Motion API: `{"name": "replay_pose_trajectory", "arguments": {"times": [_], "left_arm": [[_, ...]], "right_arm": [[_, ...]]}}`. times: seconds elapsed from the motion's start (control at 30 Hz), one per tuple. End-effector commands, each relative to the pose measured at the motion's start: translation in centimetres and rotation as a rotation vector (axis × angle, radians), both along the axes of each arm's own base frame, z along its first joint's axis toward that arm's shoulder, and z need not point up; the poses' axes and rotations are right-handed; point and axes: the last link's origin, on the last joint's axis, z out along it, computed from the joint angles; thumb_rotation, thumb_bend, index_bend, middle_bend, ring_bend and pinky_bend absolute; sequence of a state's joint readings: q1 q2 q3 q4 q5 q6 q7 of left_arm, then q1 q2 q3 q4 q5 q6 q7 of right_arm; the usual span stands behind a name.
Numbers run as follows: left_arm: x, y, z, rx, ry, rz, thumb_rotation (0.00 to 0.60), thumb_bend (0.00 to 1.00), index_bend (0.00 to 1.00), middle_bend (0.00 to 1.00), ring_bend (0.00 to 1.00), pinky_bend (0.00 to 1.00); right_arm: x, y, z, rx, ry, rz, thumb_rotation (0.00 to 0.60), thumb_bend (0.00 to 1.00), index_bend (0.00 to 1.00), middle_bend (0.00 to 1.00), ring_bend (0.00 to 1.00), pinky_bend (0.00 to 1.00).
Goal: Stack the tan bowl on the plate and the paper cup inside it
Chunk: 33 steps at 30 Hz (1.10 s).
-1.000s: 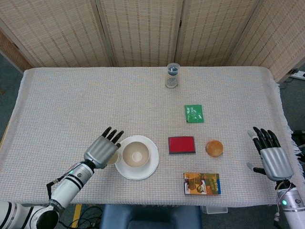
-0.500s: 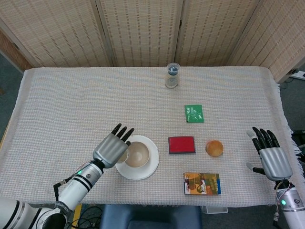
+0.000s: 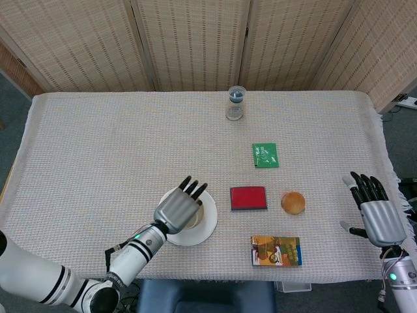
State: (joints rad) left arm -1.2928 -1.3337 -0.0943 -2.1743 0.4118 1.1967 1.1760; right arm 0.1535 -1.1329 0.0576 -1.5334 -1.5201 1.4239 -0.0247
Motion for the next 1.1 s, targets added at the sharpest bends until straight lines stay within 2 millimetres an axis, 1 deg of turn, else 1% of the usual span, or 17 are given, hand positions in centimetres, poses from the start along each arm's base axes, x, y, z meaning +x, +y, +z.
{"name": "replay_pose_trajectory", "arguments": {"times": [0.03, 0.2, 0.33, 0.6, 0.97, 1.1], "left_arm": [[0.0, 0.4, -0.6, -0.003, 0.010, 0.001, 0.600, 0.20, 0.48, 0.00, 0.00, 0.06], [-0.3, 1.5, -1.2, 0.003, 0.020, -0.002, 0.600, 0.20, 0.49, 0.00, 0.00, 0.06], [-1.0, 2.5, -1.6, 0.005, 0.035, 0.013, 0.600, 0.20, 0.49, 0.00, 0.00, 0.06], [-2.3, 3.1, -2.0, -0.006, 0.046, 0.039, 0.600, 0.20, 0.49, 0.00, 0.00, 0.06], [-3.0, 3.1, -2.7, -0.024, 0.035, 0.062, 0.600, 0.20, 0.38, 0.00, 0.00, 0.06], [-3.1, 3.1, -2.8, -0.026, 0.027, 0.066, 0.600, 0.20, 0.31, 0.00, 0.00, 0.06]], "right_arm": [[0.0, 0.0, 0.1, -0.004, -0.002, 0.000, 0.600, 0.09, 0.08, 0.00, 0.00, 0.00], [0.0, 0.1, 0.1, -0.005, 0.000, 0.000, 0.600, 0.09, 0.08, 0.00, 0.00, 0.00], [-0.1, 0.1, 0.2, -0.013, 0.001, -0.002, 0.600, 0.09, 0.08, 0.00, 0.00, 0.00], [0.0, 0.1, 0.0, -0.011, 0.008, 0.002, 0.600, 0.09, 0.08, 0.00, 0.00, 0.00], [0.0, 0.2, 0.2, -0.018, 0.003, 0.003, 0.600, 0.09, 0.08, 0.00, 0.00, 0.00], [-0.1, 0.2, 0.3, -0.023, 0.002, 0.002, 0.600, 0.09, 0.07, 0.00, 0.00, 0.00]]}}
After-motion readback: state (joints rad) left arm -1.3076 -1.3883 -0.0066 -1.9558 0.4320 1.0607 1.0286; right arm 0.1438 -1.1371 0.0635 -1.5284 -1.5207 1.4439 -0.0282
